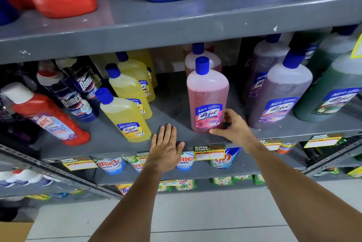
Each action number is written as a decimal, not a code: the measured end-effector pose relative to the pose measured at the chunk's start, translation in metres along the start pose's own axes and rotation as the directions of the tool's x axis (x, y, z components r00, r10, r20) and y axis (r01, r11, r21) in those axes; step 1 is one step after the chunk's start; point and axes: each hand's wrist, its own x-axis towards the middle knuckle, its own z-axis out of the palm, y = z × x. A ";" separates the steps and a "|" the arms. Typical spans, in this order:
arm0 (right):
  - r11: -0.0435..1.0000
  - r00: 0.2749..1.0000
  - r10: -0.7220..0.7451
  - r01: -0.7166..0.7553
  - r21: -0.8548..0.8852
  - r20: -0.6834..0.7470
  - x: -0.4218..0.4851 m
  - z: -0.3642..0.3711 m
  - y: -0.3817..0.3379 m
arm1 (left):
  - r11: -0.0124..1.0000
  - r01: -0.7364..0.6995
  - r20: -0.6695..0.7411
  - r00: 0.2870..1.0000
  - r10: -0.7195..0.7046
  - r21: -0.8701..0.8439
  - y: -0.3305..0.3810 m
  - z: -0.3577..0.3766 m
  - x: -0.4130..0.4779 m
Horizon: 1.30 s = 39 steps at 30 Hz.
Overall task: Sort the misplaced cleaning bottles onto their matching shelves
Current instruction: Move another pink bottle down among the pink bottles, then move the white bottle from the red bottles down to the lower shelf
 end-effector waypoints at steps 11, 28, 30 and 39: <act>0.972 0.955 -0.210 0.227 0.060 -0.207 -0.070 0.005 -0.062 | 0.993 0.072 -0.548 0.836 -0.008 0.095 0.011 -0.061 -0.085; 0.583 0.586 -0.809 0.791 0.186 0.044 -0.141 0.084 -0.387 | 0.949 0.316 -0.794 0.572 -0.206 -0.018 -0.164 -0.287 -0.205; 0.580 0.587 -0.809 0.797 0.169 0.011 -0.135 0.100 -0.405 | 0.958 0.288 -0.775 0.605 -0.181 0.001 -0.186 -0.298 -0.200; 0.657 0.687 -0.719 0.722 0.217 -0.108 -0.109 0.164 -0.459 | 0.986 0.164 -0.729 0.673 -0.126 -0.020 -0.250 -0.320 -0.180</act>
